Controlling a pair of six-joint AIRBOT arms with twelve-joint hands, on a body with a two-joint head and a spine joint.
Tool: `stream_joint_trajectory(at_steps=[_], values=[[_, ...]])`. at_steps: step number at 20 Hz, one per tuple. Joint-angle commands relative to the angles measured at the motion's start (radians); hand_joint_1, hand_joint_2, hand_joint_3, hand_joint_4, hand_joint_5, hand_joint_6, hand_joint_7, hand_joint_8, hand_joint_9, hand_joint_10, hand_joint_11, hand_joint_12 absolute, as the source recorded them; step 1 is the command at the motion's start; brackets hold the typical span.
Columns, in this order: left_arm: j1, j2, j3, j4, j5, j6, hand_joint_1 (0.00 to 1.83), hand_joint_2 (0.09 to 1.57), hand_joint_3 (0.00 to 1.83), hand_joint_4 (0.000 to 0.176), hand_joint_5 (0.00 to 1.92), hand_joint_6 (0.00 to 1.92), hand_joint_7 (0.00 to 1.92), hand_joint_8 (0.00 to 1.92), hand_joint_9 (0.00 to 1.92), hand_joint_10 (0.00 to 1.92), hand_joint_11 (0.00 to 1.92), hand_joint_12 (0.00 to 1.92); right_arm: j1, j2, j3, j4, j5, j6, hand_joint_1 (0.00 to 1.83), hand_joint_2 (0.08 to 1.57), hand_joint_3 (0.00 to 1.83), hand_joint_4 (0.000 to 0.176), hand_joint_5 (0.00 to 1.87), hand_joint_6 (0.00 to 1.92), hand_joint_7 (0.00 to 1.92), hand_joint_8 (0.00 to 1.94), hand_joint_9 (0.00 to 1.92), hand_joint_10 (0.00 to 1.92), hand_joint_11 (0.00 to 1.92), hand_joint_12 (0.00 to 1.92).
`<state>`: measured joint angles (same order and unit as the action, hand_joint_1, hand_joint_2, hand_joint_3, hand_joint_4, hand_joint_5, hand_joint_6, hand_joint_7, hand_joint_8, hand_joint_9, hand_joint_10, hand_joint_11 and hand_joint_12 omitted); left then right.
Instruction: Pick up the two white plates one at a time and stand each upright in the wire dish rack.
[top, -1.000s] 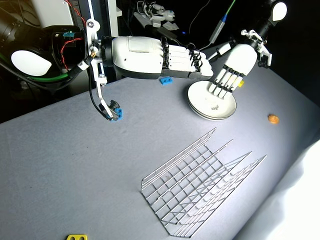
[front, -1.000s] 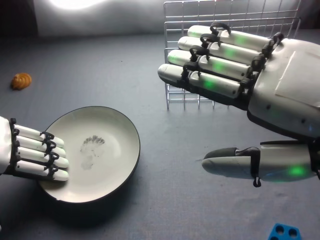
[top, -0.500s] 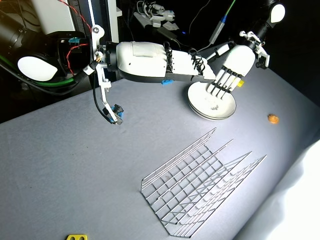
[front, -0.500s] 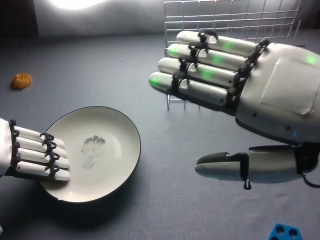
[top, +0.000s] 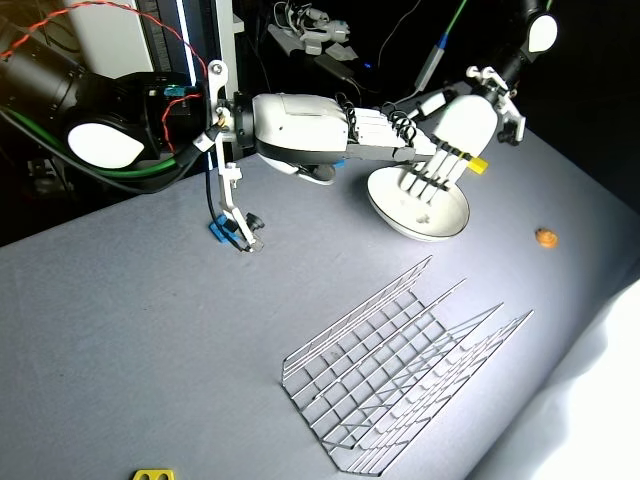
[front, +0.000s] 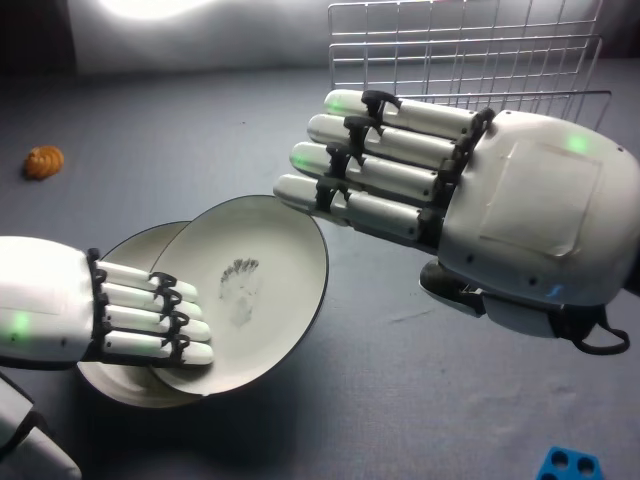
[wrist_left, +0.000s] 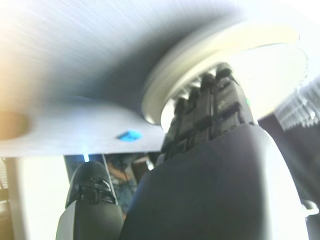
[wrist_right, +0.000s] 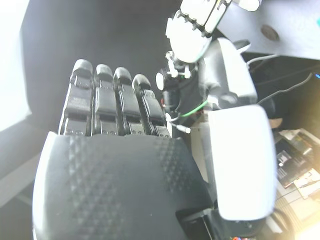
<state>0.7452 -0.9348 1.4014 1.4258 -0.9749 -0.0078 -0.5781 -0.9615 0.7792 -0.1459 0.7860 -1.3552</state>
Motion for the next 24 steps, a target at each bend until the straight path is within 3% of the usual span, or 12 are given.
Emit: stream_joint_trajectory(at_steps=[1,5,8,13,24], values=[[-0.007,-0.012,-0.008,-0.014,-0.031,-0.001,0.00,1.10,0.00,0.000,0.00,0.00,0.00,0.00,0.00,0.00,0.00,0.00,0.008,-0.006,0.002,0.003,0.100,-0.006,1.15,1.15,0.00,0.000,0.00,0.00,0.00,0.00,0.00,0.00,0.00,0.00],[-0.042,-0.015,-0.036,-0.027,-0.023,-0.001,0.00,1.08,0.00,0.000,0.00,0.00,0.00,0.00,0.00,0.00,0.00,0.00,0.014,-0.048,0.025,0.003,0.065,-0.009,1.08,1.14,0.00,0.000,0.00,0.00,0.00,0.00,0.00,0.00,0.00,0.00],[-0.059,-0.017,-0.050,-0.030,-0.016,-0.001,0.00,1.10,0.00,0.000,0.00,0.00,0.00,0.00,0.00,0.00,0.00,0.00,0.026,-0.089,0.053,0.003,0.030,-0.012,1.13,1.13,0.00,0.000,0.00,0.00,0.00,0.00,0.00,0.00,0.00,0.00],[-0.069,-0.016,-0.055,-0.047,-0.021,-0.002,0.00,1.08,0.00,0.000,0.00,0.00,0.00,0.00,0.00,0.00,0.00,0.00,0.029,-0.157,0.116,0.003,-0.025,-0.015,1.02,1.17,0.01,0.000,0.00,0.00,0.00,0.00,0.00,0.00,0.00,0.00],[-0.068,-0.024,-0.044,-0.055,-0.023,-0.002,0.00,1.11,0.01,0.000,0.00,0.00,0.00,0.00,0.00,0.00,0.00,0.00,0.019,-0.288,0.226,0.007,-0.014,-0.027,1.00,1.12,0.00,0.000,0.00,0.00,0.00,0.00,0.00,0.00,0.00,0.00]])
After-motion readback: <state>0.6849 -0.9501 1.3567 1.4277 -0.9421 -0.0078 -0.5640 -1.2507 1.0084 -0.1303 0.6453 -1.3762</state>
